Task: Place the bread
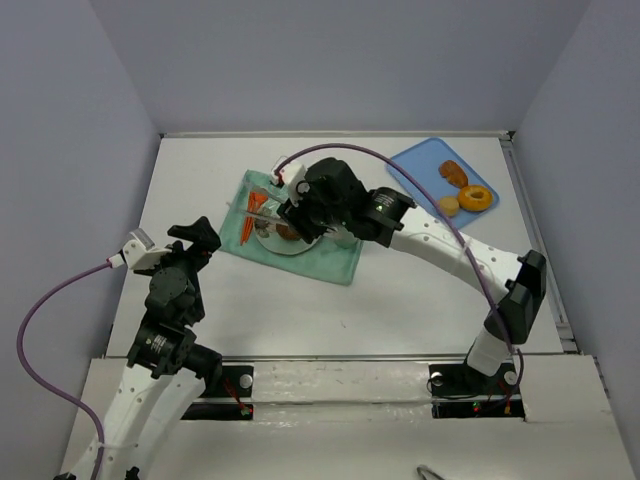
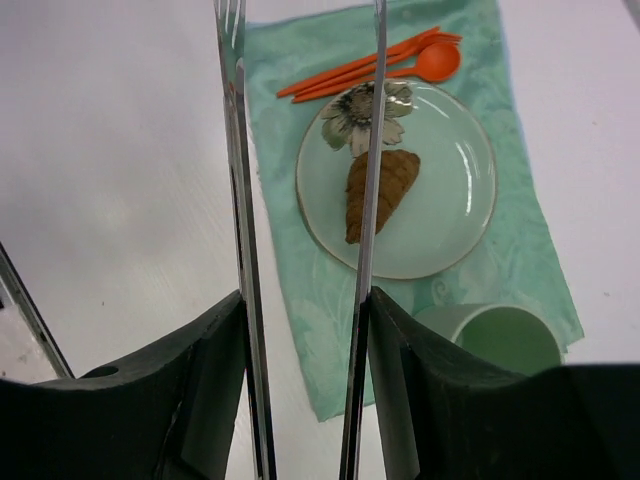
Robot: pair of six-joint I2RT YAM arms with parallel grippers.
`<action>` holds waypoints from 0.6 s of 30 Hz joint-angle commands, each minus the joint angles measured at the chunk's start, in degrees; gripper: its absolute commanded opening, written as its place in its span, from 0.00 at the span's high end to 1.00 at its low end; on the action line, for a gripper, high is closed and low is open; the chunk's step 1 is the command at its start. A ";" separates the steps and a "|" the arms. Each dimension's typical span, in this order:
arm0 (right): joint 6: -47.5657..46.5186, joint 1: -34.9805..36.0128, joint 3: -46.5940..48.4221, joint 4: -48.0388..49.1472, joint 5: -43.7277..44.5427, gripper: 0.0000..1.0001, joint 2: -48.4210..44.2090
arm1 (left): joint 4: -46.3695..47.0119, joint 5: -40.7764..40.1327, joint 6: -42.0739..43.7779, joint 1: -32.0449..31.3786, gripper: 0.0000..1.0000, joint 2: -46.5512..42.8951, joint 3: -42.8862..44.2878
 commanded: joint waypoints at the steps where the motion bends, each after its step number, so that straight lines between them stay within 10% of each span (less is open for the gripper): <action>1: 10.31 -2.44 -3.34 5.97 12.41 0.48 -8.28 | 2.14 -0.81 0.00 0.40 0.01 -0.78 -1.08; 18: 33.79 -42.51 -38.76 4.93 14.80 0.49 -30.88 | 3.72 1.74 0.17 0.40 0.01 -0.08 -2.22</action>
